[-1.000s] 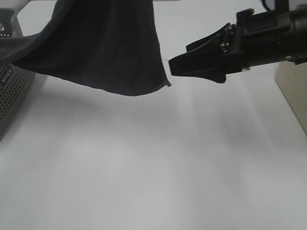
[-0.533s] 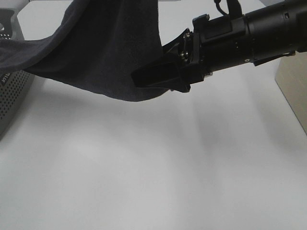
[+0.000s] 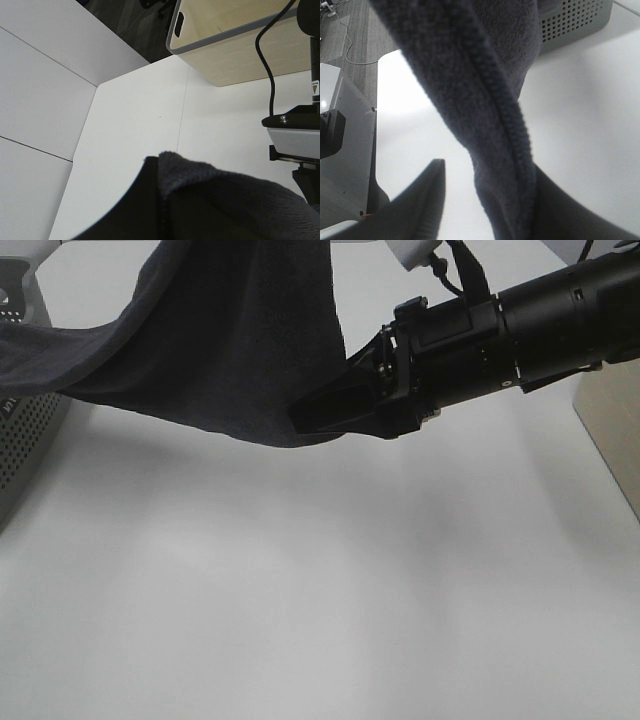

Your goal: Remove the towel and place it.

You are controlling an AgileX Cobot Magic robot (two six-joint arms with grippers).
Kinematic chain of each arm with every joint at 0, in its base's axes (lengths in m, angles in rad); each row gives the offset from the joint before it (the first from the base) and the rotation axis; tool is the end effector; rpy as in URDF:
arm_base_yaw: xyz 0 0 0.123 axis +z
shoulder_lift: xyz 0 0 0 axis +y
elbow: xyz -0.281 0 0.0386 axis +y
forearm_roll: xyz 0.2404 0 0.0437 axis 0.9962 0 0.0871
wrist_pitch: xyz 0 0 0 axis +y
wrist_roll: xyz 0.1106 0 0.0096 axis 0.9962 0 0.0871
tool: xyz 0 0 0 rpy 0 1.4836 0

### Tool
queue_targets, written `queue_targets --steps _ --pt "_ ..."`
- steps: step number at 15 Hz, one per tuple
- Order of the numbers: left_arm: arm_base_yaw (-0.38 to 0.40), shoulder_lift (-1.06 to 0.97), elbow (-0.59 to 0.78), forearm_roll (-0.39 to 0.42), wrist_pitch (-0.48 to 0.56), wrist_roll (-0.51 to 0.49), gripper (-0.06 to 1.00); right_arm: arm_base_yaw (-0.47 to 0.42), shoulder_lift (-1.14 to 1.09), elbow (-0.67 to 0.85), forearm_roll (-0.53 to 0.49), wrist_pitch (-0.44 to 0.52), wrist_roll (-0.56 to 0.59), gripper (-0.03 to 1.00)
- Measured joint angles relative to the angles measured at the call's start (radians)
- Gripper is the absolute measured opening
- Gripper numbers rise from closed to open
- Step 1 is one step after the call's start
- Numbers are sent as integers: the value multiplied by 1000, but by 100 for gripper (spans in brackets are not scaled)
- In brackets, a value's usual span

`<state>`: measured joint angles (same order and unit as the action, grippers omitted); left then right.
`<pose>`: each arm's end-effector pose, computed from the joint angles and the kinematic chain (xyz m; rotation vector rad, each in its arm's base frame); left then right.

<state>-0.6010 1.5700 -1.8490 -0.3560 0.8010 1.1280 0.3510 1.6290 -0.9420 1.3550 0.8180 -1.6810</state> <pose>0.2782 -0.2244 0.4701 1.4357 1.3349 -0.0698 0.2745 0.1848 0.2255 -1.1760 1.9253 0.9020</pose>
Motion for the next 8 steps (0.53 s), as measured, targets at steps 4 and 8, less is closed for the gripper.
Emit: queue_targets --steps 4,8 --pt "0 0 0 2 -3 0 0 0 0 0 -1 6 1 1" --pt "0 0 0 7 11 0 0 0 0 0 11 -6 47 1"
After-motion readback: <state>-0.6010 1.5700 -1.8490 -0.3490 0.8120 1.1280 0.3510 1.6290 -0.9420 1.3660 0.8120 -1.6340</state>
